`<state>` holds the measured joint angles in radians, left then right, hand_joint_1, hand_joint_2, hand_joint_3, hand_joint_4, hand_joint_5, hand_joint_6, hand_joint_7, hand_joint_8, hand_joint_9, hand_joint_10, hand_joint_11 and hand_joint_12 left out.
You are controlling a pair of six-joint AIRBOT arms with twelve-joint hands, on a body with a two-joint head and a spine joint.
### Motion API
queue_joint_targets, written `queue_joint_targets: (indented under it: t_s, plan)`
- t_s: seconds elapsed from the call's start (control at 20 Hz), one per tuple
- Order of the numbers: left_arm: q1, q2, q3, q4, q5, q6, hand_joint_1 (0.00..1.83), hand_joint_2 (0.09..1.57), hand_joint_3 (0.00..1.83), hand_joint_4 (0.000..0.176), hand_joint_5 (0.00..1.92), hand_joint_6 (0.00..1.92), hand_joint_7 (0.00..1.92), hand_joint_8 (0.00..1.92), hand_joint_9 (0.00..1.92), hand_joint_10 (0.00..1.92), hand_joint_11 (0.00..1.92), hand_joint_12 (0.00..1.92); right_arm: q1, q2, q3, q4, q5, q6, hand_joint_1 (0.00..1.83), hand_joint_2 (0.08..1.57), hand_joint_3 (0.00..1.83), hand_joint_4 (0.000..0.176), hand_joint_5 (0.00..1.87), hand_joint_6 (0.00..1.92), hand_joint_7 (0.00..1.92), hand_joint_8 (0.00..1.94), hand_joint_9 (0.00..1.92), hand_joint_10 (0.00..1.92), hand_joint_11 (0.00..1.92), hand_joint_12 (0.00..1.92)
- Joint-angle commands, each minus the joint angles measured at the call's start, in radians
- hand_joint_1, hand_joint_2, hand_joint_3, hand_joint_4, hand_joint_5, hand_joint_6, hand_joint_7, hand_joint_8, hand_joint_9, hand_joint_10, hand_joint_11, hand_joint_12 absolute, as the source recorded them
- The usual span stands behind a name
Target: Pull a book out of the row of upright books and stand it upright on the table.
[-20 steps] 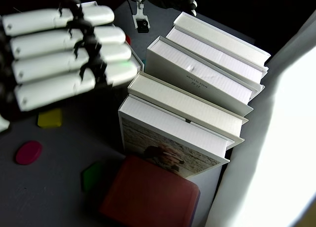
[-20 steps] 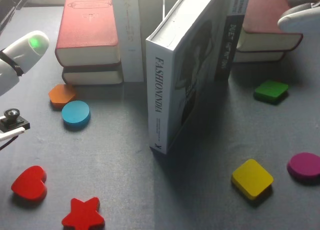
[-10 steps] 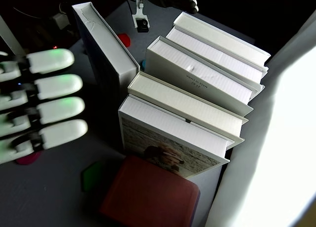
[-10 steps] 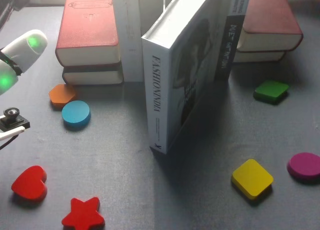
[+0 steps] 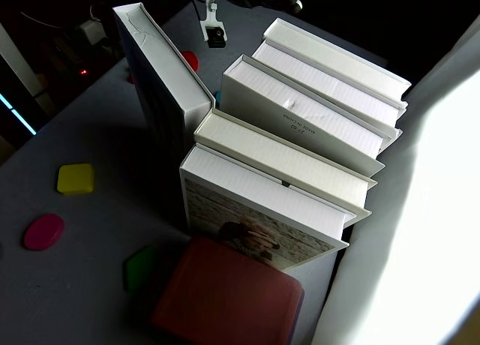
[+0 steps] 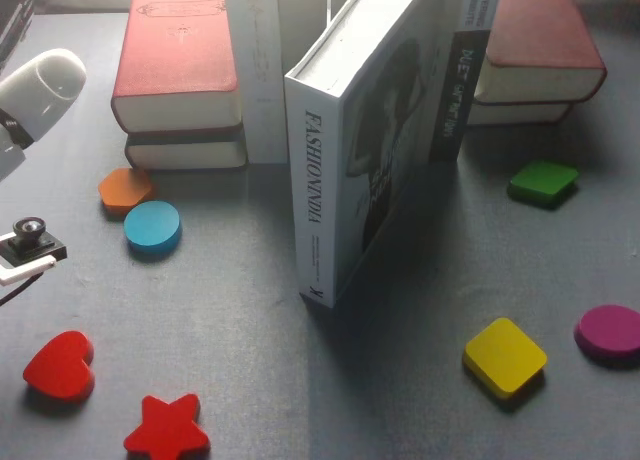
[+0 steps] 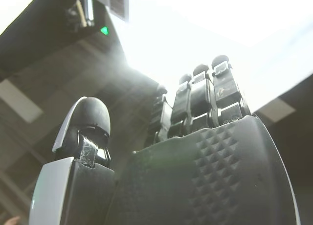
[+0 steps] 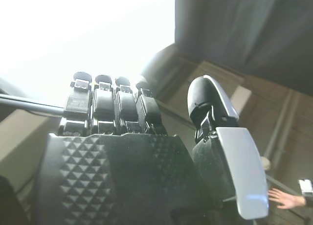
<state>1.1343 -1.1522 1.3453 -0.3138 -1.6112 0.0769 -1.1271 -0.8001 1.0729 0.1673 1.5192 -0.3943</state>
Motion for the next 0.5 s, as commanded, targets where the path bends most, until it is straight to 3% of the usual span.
queue_joint_targets:
  t_s: [0.0, 0.05, 0.2, 0.25, 0.35, 0.4, 0.45]
  plan:
    - [-0.011, 0.010, -0.001, -0.007, -0.122, -0.009, 0.12, 1.41, 0.00, 0.091, 0.00, 0.00, 0.00, 0.00, 0.00, 0.00, 0.00, 0.17, 0.003, 0.003, -0.001, 0.022, 0.129, 0.001, 0.26, 1.42, 0.00, 0.000, 0.00, 0.00, 0.00, 0.00, 0.01, 0.00, 0.01, 0.00]
    - [-0.015, 0.010, -0.001, 0.000, -0.122, -0.011, 0.08, 1.40, 0.00, 0.108, 0.00, 0.00, 0.00, 0.00, 0.00, 0.00, 0.00, 0.16, 0.003, 0.002, -0.001, 0.019, 0.132, 0.001, 0.27, 1.42, 0.00, 0.000, 0.00, 0.00, 0.00, 0.00, 0.02, 0.01, 0.02, 0.01]
    - [-0.028, 0.018, -0.006, 0.020, -0.122, -0.004, 0.05, 1.40, 0.00, 0.063, 0.00, 0.00, 0.00, 0.00, 0.02, 0.01, 0.00, 0.20, 0.003, 0.004, -0.004, 0.010, 0.147, 0.001, 0.29, 1.43, 0.00, 0.000, 0.00, 0.00, 0.00, 0.00, 0.05, 0.02, 0.00, 0.28]
    - [-0.033, 0.021, -0.009, 0.026, -0.122, 0.001, 0.06, 1.40, 0.00, 0.060, 0.00, 0.00, 0.00, 0.00, 0.02, 0.01, 0.00, 0.20, 0.003, 0.006, -0.005, 0.010, 0.154, 0.001, 0.28, 1.44, 0.00, 0.000, 0.00, 0.00, 0.00, 0.00, 0.05, 0.02, 0.00, 0.33]
    - [-0.039, 0.025, -0.012, 0.037, -0.122, 0.003, 0.08, 1.41, 0.00, 0.095, 0.00, 0.00, 0.00, 0.00, 0.04, 0.01, 0.00, 0.26, 0.003, 0.010, -0.008, 0.008, 0.162, -0.001, 0.25, 1.42, 0.00, 0.000, 0.00, 0.00, 0.00, 0.00, 0.04, 0.01, 0.00, 0.33]
    - [-0.039, 0.026, -0.012, 0.043, -0.122, 0.005, 0.12, 1.42, 0.00, 0.105, 0.00, 0.00, 0.00, 0.00, 0.03, 0.01, 0.00, 0.30, 0.003, 0.011, -0.010, 0.007, 0.162, -0.012, 0.25, 1.42, 0.00, 0.000, 0.00, 0.00, 0.00, 0.00, 0.04, 0.01, 0.00, 0.29]
    - [-0.039, 0.029, -0.013, 0.049, -0.122, 0.006, 0.13, 1.43, 0.00, 0.101, 0.00, 0.00, 0.00, 0.00, 0.03, 0.00, 0.00, 0.28, 0.003, 0.014, -0.014, 0.007, 0.162, -0.023, 0.23, 1.42, 0.00, 0.000, 0.00, 0.00, 0.00, 0.00, 0.03, 0.00, 0.00, 0.22]
